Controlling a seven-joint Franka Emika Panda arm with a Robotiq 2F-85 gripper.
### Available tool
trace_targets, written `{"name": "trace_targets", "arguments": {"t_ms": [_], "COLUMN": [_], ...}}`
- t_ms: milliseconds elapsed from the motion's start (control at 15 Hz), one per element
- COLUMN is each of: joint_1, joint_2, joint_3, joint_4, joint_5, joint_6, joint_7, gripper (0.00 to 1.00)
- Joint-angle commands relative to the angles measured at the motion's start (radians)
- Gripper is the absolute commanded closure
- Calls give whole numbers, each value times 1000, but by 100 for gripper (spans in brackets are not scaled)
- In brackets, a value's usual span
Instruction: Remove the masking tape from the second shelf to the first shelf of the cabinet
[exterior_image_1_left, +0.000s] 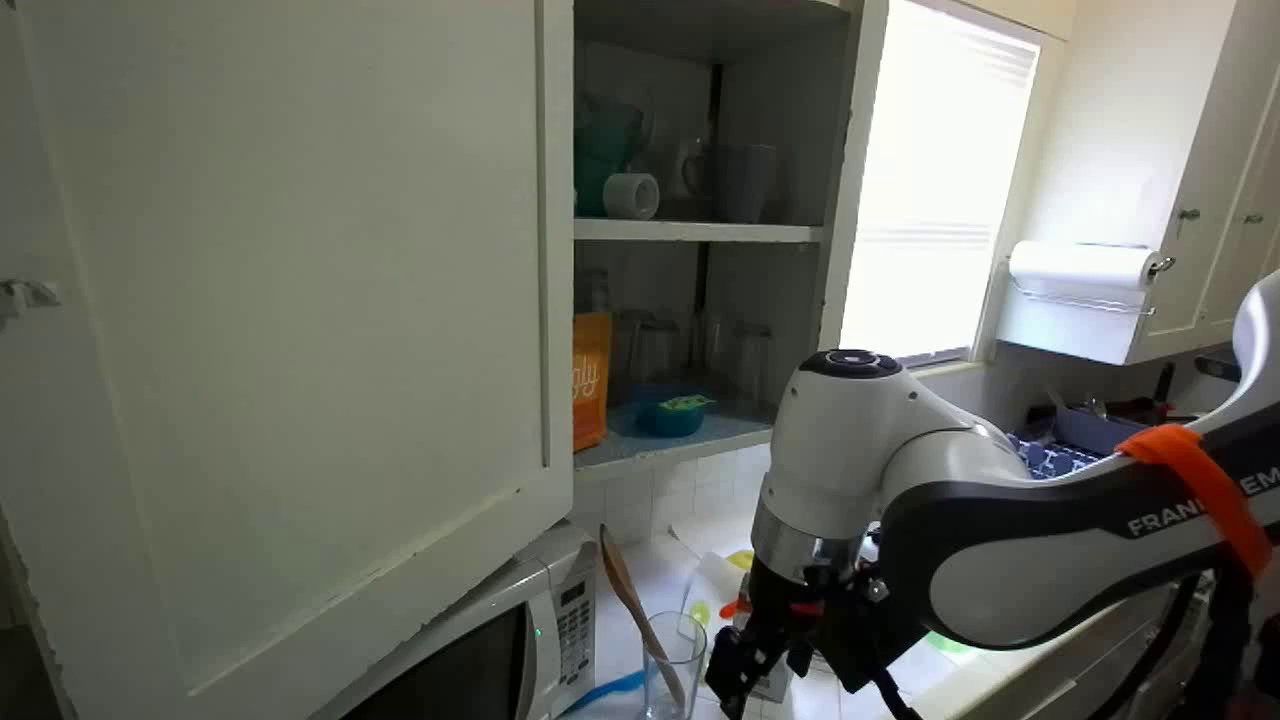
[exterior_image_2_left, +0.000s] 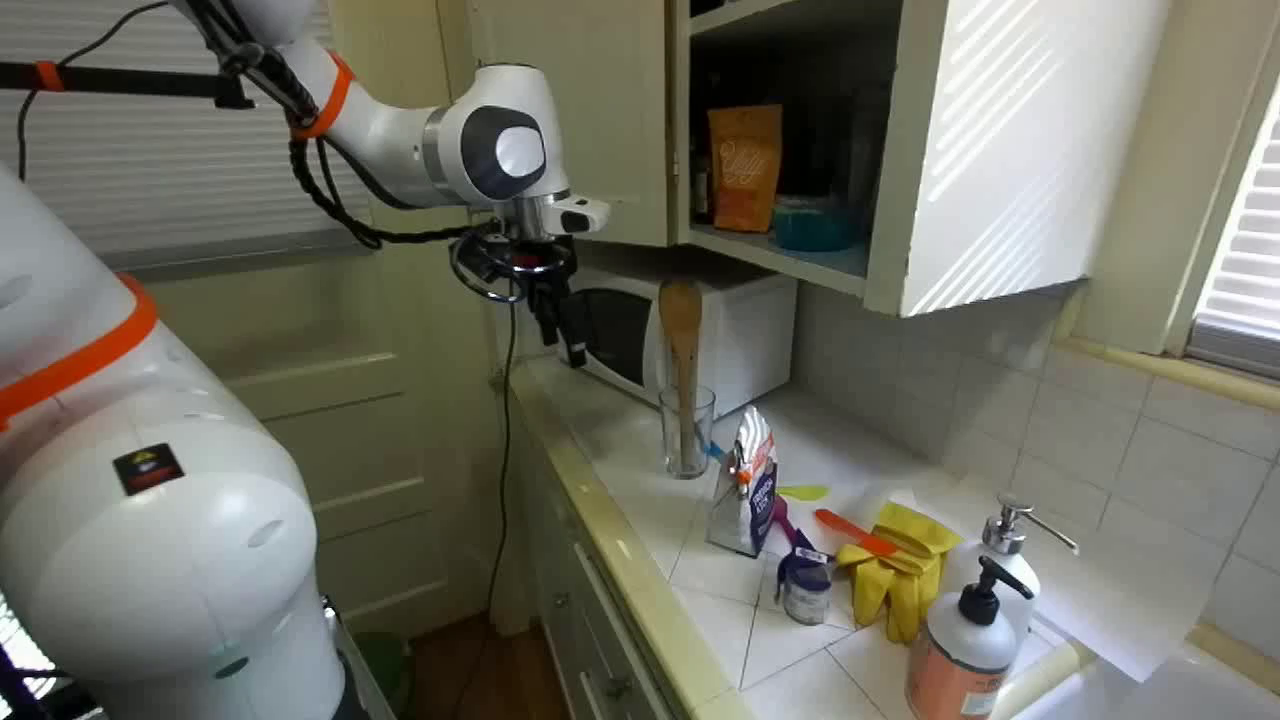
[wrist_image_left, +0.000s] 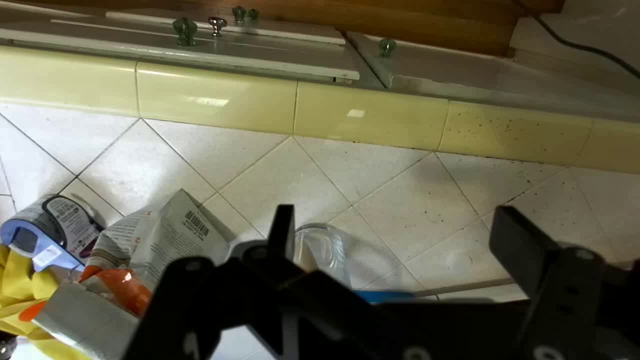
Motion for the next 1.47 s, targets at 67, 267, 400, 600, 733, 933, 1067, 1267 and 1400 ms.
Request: {"name": "trace_targets", "arguments": {"t_ms": [67, 267, 400, 600, 733, 933, 1067, 1267, 1400], "joint_1": [27, 27, 27, 27, 9, 16, 19, 11, -7], "joint_2": [3, 3, 3, 3, 5, -53, -95, -184, -249], "joint_3": [-27, -27, -27, -27, -17, -16, -20, -19, -21], "joint_4": [1, 1, 1, 1, -2, 23, 45, 78, 93], "joint_5": [-14, -14, -14, -14, -43, -38, -25, -19, -25], "joint_6": [-2, -2, -2, -2, 25, 38, 51, 48, 34], "joint_7": [10, 9, 9, 9, 39, 113, 159, 251, 317], "gripper": [0, 0, 0, 0, 0, 0, 0, 0, 0]}}
